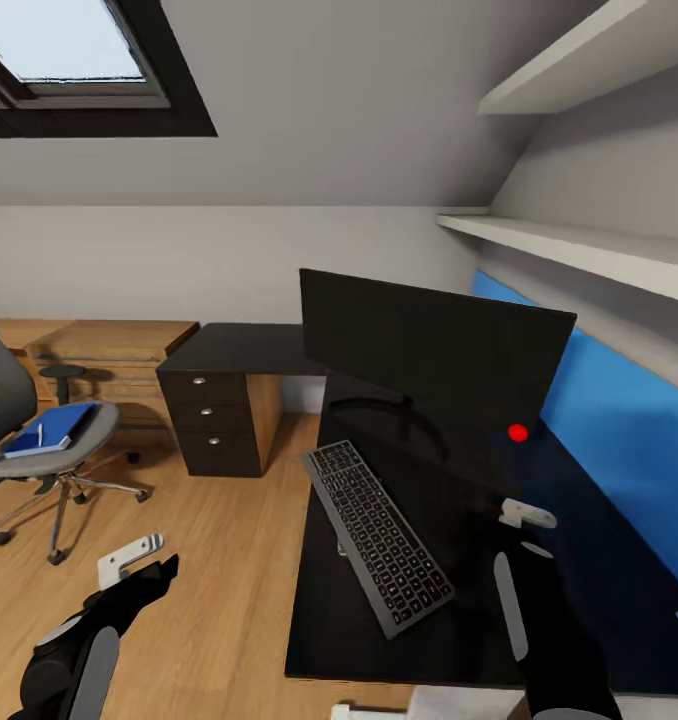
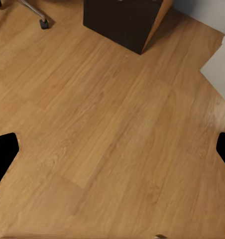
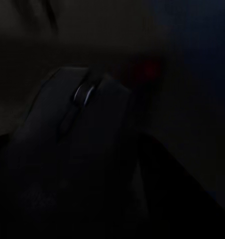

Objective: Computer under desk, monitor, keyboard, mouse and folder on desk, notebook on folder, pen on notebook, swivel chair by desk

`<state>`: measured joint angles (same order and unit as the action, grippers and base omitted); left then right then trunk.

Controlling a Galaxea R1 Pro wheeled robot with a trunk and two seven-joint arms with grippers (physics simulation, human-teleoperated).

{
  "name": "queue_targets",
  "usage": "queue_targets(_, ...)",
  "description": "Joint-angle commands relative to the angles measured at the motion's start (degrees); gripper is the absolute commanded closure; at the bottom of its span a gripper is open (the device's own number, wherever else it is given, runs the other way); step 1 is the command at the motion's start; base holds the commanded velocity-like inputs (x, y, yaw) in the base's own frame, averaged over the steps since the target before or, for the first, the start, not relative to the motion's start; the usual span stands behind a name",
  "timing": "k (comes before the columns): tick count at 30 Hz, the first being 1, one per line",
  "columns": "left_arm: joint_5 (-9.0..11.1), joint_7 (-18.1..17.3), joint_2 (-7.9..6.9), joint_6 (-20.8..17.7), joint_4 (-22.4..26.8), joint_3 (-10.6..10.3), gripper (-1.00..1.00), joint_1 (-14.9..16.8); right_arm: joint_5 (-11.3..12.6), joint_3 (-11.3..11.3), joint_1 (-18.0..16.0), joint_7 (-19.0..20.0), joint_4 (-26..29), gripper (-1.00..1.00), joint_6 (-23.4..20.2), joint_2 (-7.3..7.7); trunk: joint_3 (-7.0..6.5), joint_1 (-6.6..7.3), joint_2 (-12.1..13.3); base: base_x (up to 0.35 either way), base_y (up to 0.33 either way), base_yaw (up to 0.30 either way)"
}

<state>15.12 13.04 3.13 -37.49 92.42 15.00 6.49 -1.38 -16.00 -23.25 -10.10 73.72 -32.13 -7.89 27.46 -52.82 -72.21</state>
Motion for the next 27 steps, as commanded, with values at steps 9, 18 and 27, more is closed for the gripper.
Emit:
queue_targets(9,0.64,0.32,-0.03,-0.33,0.00,-0.59,-1.00,0.06,0.06,0.78,-0.04,-0.09,-0.11,1.00,0.01,-0.11,0.06,0.02,-0.04,-0.053,0.158,0.269)
queue_targets(18,0.69,0.32,-0.05,-0.31,-0.12,-0.67,-1.00,0.03,0.06,3.56,0.07,-0.02,-0.23,1.00,0.20,-0.11,0.06,0.02,-0.04,0.072,0.082,0.278)
queue_targets(27,0.70,0.32,-0.05,-0.31,-0.13,-0.68,-1.00,0.04,0.00,4.17,0.46,-0.04,-0.16,1.00,0.39,-0.10,0.00,0.02,-0.04,0.215,0.251,0.270)
